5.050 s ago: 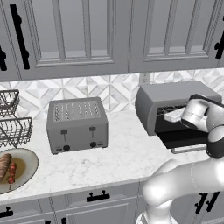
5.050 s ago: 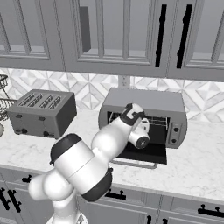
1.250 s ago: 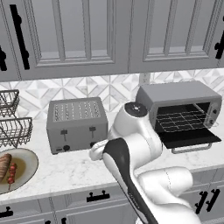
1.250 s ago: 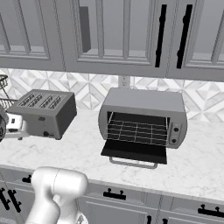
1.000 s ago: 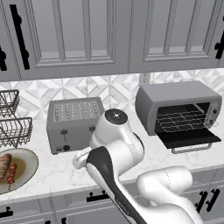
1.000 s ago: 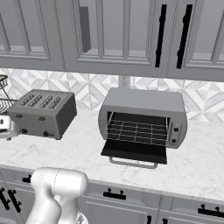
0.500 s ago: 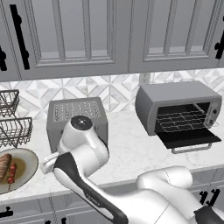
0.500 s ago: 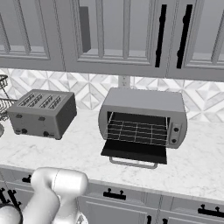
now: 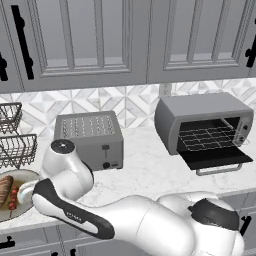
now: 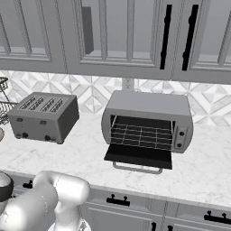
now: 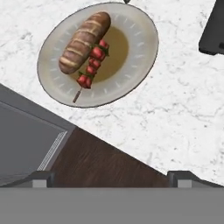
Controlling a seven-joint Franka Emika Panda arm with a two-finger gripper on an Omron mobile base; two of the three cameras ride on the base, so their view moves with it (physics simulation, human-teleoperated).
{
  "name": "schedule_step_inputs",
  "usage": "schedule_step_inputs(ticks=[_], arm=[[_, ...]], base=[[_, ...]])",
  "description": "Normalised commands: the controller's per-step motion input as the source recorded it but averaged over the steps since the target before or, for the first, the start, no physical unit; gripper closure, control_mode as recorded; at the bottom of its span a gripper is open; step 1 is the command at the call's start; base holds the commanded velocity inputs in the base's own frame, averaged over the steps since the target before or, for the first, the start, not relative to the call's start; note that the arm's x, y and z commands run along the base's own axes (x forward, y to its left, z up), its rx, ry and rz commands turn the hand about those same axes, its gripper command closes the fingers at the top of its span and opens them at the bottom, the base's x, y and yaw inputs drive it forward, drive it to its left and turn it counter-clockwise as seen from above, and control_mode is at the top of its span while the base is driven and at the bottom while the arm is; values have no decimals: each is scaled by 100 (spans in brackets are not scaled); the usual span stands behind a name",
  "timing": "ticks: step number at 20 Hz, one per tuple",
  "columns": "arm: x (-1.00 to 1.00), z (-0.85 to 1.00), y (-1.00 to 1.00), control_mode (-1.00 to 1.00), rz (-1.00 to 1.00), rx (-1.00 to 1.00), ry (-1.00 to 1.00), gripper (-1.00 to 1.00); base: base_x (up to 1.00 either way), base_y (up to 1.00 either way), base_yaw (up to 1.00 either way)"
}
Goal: Pick up the kebab skewer and baguette bread, and place them inside the toaster oven. Close the toaster oven door and start by setting the timer.
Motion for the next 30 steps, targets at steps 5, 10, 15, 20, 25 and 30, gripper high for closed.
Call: schedule_step_inputs(ticks=[5, 10, 15, 20, 25, 30], arm=[[9, -33, 57, -100, 3, -16, 10, -100], [19, -9, 46, -100, 0, -23, 2, -100], [34, -29, 35, -100, 0, -6, 4, -100], [53, -49, 33, -100, 0, 0, 1, -100], [35, -43, 41, -100, 0, 0, 0, -100], [0, -27, 37, -100, -1, 0, 4, -100]], base=[[0, 0, 0], [0, 0, 0], [0, 0, 0], [0, 0, 0], [0, 0, 0], [0, 0, 0]])
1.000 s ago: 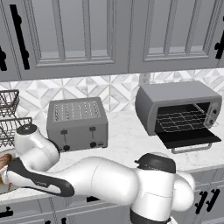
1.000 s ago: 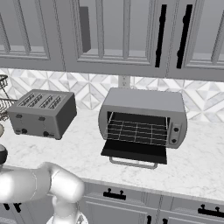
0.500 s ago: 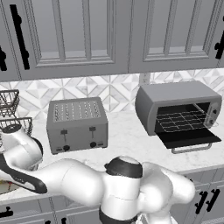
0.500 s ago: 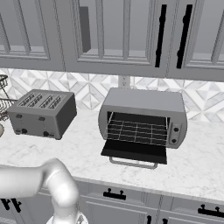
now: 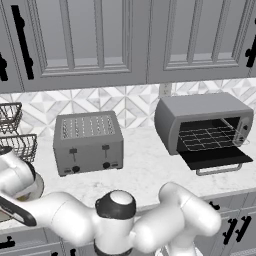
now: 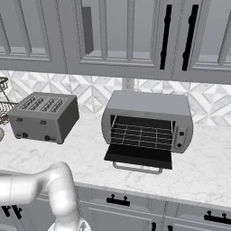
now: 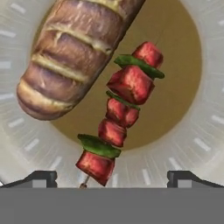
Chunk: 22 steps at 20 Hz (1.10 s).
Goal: Pick up the kebab skewer and baguette bread, and place them inside the toaster oven. Close the toaster oven door and start by setting the timer.
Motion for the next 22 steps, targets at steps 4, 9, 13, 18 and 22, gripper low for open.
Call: schedule_step_inputs(ticks=[4, 9, 13, 18, 22], arm=[[25, -41, 10, -100, 0, 0, 3, -100], [15, -34, 14, -100, 0, 0, 2, -100], [0, -29, 3, -100, 0, 0, 4, 100], [-22, -42, -17, -100, -1, 0, 2, 100], [-24, -5, -72, -100, 0, 0, 4, 100]], base=[[0, 0, 0], [0, 0, 0], [0, 0, 0], [0, 0, 0], [0, 0, 0]])
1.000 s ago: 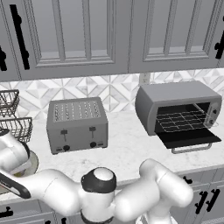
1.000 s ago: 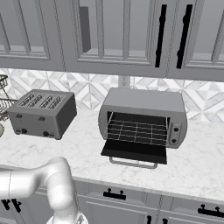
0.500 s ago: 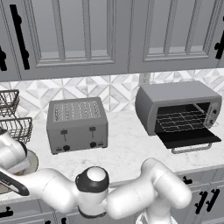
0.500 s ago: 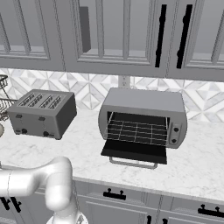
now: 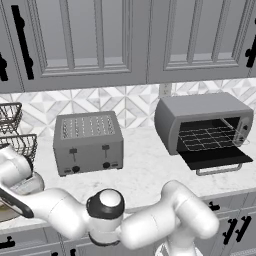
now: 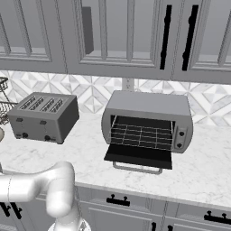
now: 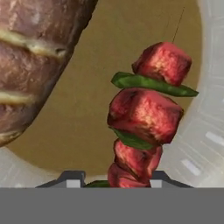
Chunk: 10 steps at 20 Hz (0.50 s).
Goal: Pick up the kebab skewer and baguette bread, and place them inside the toaster oven. Close the toaster oven door and start by setting the timer.
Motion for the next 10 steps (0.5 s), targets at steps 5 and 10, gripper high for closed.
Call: schedule_step_inputs(ticks=[5, 10], arm=[[-23, 11, -58, -100, 0, 0, 3, 100], [-54, 61, -51, -100, 0, 2, -1, 100]], base=[[0, 0, 0], [0, 0, 0]])
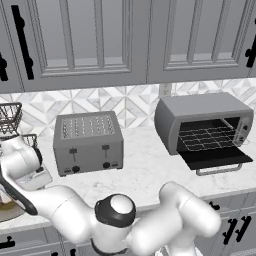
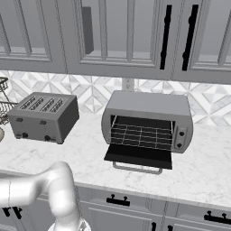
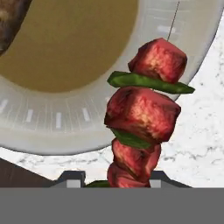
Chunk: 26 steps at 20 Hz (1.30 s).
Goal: Pick up the kebab skewer and baguette bread, and place them inside the toaster oven. Close the toaster oven door and start by setting the timer.
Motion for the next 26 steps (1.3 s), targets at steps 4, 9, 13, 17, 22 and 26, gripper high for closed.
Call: schedule_step_inputs(ticks=[4, 9, 13, 17, 22, 26], arm=[[-80, 63, -94, -100, 0, 2, -6, 100], [-29, 63, -100, -100, 0, 2, -2, 100], [-6, 63, -100, -100, 0, 2, 0, 100], [-14, 52, -100, -100, 0, 1, -1, 100], [-9, 45, -100, -100, -3, 1, -3, 100], [1, 39, -100, -100, -5, 0, 0, 100]], base=[[0, 0, 0], [0, 0, 0], [0, 0, 0], [0, 0, 0], [0, 0, 0], [0, 0, 0]])
